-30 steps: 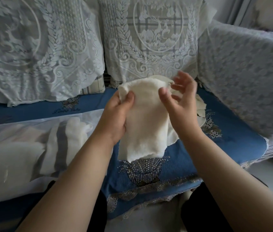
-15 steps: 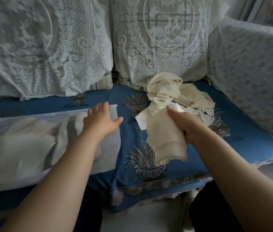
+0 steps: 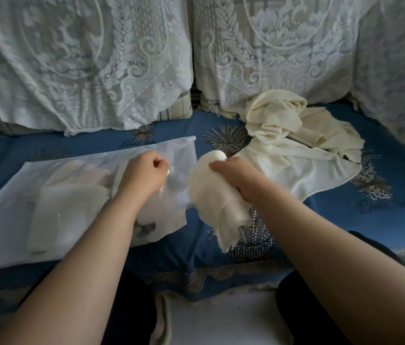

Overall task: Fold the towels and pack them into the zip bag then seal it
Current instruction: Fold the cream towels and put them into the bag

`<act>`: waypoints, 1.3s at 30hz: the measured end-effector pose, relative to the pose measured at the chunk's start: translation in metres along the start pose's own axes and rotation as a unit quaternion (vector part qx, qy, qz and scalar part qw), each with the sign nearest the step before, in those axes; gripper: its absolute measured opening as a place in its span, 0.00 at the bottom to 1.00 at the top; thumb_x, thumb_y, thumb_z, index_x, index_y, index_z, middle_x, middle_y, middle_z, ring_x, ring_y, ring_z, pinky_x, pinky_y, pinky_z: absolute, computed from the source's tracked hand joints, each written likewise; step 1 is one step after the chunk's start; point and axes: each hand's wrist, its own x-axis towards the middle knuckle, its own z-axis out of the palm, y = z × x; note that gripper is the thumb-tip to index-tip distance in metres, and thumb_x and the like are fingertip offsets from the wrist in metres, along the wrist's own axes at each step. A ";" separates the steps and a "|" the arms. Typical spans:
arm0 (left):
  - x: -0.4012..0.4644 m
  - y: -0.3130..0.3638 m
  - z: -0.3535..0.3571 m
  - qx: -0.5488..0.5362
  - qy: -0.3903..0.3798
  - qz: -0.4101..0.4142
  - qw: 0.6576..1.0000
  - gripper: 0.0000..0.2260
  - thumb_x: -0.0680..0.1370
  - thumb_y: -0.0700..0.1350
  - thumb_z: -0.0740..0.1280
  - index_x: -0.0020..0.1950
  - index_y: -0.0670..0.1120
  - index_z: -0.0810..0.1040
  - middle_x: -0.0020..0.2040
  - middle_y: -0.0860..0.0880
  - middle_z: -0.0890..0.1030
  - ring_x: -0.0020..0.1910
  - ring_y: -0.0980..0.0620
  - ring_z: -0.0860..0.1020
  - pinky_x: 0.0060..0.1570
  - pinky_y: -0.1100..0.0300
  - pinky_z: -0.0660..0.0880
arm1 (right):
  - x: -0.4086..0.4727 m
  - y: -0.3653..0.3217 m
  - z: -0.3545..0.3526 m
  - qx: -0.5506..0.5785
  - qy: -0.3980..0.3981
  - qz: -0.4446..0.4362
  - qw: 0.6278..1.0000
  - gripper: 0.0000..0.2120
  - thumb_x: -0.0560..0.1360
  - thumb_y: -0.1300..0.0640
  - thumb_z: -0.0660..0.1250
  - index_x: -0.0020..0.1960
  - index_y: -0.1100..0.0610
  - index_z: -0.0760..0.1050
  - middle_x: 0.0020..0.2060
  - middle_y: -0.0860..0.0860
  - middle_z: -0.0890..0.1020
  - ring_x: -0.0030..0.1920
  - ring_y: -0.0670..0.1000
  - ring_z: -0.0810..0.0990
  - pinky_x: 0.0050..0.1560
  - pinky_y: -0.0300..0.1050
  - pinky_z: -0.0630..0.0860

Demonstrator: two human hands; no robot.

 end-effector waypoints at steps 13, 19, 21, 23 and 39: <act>-0.039 -0.024 -0.036 -0.212 -0.038 0.070 0.974 0.10 0.77 0.38 0.62 0.37 0.36 0.73 0.25 0.51 0.70 0.24 0.56 0.69 0.25 0.66 0.68 | 0.006 -0.015 0.061 0.159 -0.131 0.061 0.977 0.12 0.77 0.59 0.63 0.58 0.63 0.71 0.48 0.59 0.80 0.46 0.57 0.80 0.48 0.52 0.79; -0.046 -0.039 -0.043 -0.343 -0.117 0.032 0.932 0.09 0.74 0.43 0.63 0.34 0.43 0.74 0.23 0.48 0.67 0.19 0.52 0.63 0.20 0.67 0.60 | 0.013 -0.014 0.084 0.298 -0.188 -0.008 0.936 0.07 0.76 0.63 0.66 0.52 0.59 0.70 0.47 0.58 0.78 0.50 0.58 0.78 0.54 0.58 0.78; -0.048 -0.041 -0.044 -0.393 -0.115 0.020 0.912 0.08 0.73 0.43 0.62 0.33 0.46 0.74 0.22 0.49 0.67 0.18 0.53 0.61 0.19 0.68 0.58 | 0.009 -0.009 0.102 0.233 -0.226 -0.038 0.945 0.10 0.74 0.64 0.67 0.53 0.58 0.70 0.46 0.57 0.77 0.47 0.57 0.78 0.50 0.57 0.78; -0.048 -0.043 -0.047 -0.430 -0.097 0.012 0.897 0.09 0.72 0.43 0.62 0.32 0.47 0.73 0.21 0.50 0.66 0.18 0.54 0.61 0.19 0.69 0.58 | 0.003 -0.003 0.114 0.099 -0.269 -0.045 0.957 0.14 0.74 0.65 0.67 0.55 0.55 0.68 0.43 0.59 0.76 0.40 0.57 0.79 0.42 0.55 0.80; -0.042 -0.035 -0.047 -0.379 -0.110 -0.014 0.919 0.10 0.77 0.38 0.61 0.46 0.51 0.80 0.23 0.51 0.69 0.21 0.53 0.66 0.20 0.64 0.65 | 0.000 -0.002 0.134 -0.074 -0.442 -0.159 0.880 0.07 0.75 0.65 0.62 0.43 0.55 0.75 0.42 0.50 0.77 0.45 0.47 0.76 0.60 0.48 0.74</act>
